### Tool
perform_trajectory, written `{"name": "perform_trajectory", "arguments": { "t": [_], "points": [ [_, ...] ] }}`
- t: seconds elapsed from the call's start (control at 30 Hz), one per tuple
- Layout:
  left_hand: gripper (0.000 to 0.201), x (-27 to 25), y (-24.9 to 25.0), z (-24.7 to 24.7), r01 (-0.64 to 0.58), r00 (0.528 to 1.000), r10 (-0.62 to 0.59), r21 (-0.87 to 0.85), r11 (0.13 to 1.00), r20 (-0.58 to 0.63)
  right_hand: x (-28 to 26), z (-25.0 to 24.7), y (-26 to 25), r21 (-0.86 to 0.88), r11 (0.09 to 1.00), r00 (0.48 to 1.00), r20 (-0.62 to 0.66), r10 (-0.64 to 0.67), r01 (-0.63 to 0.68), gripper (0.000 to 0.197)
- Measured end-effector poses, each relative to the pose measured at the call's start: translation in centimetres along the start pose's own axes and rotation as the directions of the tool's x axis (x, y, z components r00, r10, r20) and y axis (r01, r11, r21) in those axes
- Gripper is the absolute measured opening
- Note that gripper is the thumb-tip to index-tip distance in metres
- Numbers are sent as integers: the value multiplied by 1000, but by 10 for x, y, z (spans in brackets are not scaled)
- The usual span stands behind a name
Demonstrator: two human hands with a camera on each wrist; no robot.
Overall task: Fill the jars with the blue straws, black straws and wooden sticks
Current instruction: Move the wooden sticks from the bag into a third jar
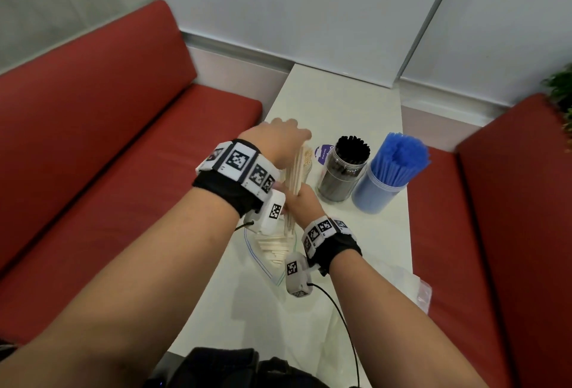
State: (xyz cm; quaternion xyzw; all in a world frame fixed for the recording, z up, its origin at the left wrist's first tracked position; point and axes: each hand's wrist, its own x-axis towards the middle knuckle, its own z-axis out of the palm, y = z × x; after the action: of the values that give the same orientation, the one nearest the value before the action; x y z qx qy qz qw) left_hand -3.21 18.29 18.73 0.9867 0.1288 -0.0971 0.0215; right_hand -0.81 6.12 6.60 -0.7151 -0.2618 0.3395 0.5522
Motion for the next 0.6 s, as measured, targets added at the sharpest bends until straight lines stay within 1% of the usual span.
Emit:
{"name": "perform_trajectory", "arguments": {
  "t": [0.03, 0.07, 0.1, 0.13, 0.17, 0.2, 0.23, 0.27, 0.3, 0.33, 0.37, 0.4, 0.43, 0.47, 0.5, 0.53, 0.6],
  "points": [
    [67, 2, -9, 0, -6, 999, 0, -123, 992, -54, 1, -5, -3, 43, 999, 1000, -27, -6, 7, 26],
    [67, 5, -17, 2, -4, 992, -28, -260, 966, -120, 2, -9, -8, 79, 997, 999, -51, -15, 19, 27],
    [65, 7, -23, 7, 5, 976, -94, -409, 912, -198, 4, -14, -15, 107, 993, 997, -71, -32, 39, 27],
    [61, 8, -28, 15, 3, 942, -191, -559, 829, -278, 5, -19, -23, 137, 989, 995, -90, -51, 63, 28],
    [56, 8, -30, 23, -23, 890, -310, -710, 704, -336, 8, -24, -31, 168, 982, 991, -115, -71, 89, 30],
    [49, 8, -32, 32, -70, 829, -434, -836, 545, -352, 10, -29, -42, 193, 974, 986, -144, -89, 116, 32],
    [40, 9, -31, 41, -110, 785, -540, -926, 362, -304, 12, -35, -53, 219, 965, 979, -175, -109, 146, 35],
    [30, 11, -30, 50, -119, 775, -599, -978, 174, -200, 13, -39, -63, 245, 953, 971, -201, -128, 176, 38],
    [20, 11, -27, 58, -77, 807, -587, -997, -10, -57, 15, -44, -73, 272, 941, 965, -219, -145, 203, 40],
    [18, 12, -21, 66, 0, 860, -502, -983, -183, 93, 15, -47, -83, 292, 930, 960, -228, -160, 224, 39],
    [26, 11, -14, 72, 108, 905, -361, -942, -317, 225, 15, -49, -91, 309, 919, 957, -229, -176, 243, 38],
    [36, 10, -7, 78, 214, 926, -199, -882, -420, 320, 14, -50, -98, 330, 908, 955, -226, -191, 260, 35],
    [43, 8, 1, 84, 299, 927, -48, -810, -504, 372, 14, -50, -102, 352, 896, 955, -218, -202, 270, 33],
    [49, 7, 8, 89, 362, 918, 88, -726, -584, 386, 13, -50, -106, 366, 890, 956, -208, -208, 273, 31],
    [54, 6, 14, 93, 409, 904, 196, -637, -654, 380, 11, -49, -107, 362, 892, 958, -198, -210, 270, 31],
    [55, 6, 19, 96, 450, 887, 278, -548, -705, 370, 9, -49, -107, 345, 899, 959, -186, -215, 268, 32],
    [43, 5, 28, 96, 513, 852, 390, -406, -756, 350, 6, -49, -104, 292, 918, 960, -163, -229, 268, 31]
  ]
}}
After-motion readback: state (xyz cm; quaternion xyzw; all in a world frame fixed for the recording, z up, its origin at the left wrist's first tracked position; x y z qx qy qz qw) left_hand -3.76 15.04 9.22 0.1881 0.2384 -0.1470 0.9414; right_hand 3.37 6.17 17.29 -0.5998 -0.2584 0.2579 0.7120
